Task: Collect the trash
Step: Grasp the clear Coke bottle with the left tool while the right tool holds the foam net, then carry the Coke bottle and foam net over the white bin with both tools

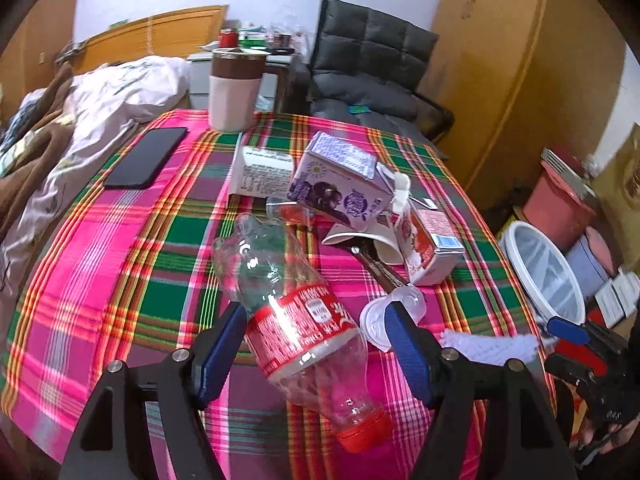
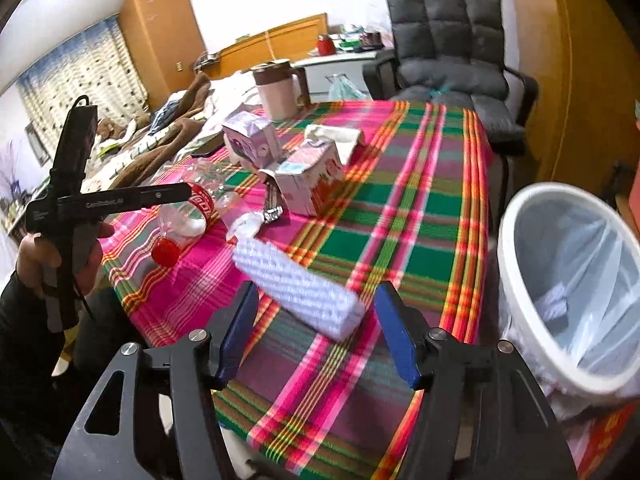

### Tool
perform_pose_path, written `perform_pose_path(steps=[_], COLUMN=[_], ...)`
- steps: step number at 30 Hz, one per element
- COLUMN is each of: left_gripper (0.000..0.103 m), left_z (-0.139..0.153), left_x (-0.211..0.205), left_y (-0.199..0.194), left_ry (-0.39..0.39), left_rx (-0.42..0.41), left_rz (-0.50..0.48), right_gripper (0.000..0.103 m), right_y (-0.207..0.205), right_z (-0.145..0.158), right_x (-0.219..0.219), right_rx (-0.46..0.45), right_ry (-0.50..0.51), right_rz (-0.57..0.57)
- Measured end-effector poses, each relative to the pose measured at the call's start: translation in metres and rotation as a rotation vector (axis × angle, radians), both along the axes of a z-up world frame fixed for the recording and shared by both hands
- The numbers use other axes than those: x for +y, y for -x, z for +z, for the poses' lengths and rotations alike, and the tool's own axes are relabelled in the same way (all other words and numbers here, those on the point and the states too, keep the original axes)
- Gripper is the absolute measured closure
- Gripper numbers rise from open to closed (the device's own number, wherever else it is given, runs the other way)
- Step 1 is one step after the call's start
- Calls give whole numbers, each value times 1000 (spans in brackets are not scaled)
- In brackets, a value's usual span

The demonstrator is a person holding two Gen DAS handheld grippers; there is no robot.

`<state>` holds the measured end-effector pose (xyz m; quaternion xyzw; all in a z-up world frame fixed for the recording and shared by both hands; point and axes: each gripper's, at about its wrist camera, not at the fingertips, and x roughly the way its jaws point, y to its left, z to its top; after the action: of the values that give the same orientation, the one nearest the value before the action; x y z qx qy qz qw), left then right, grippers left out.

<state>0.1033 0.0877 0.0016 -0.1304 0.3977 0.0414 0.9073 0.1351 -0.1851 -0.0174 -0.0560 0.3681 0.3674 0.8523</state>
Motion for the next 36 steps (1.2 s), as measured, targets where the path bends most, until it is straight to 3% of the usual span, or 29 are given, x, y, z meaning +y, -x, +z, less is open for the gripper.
perform_pose_path(steps=[9,11,12,15,18,36], left_gripper=[34,35,35,35,35,39], left_z=[-14,-14,-15,-15,-15,6], left_x=[0,5,7,14,18,-16], left_y=[3,7,9,16,23,48], left_ry=[-50,-45,-41,-28,-17,-46], left_rx=[4,-2,-4,-12,-17,-108], left_rz=[111,130,139,160,171,63], right_gripper=[41,48,58,72,80,85], right_y=[-8,-5,-4,1,6,12], right_z=[-21,-22,-22,-21,-19,-4], right_x=[32,31,31,27,23,11], right_rx=[-23,-15,-11,-8,-14,-19], right_ry=[155,150,146,134,127,41], right_rz=[103,109,109,89,64,-55])
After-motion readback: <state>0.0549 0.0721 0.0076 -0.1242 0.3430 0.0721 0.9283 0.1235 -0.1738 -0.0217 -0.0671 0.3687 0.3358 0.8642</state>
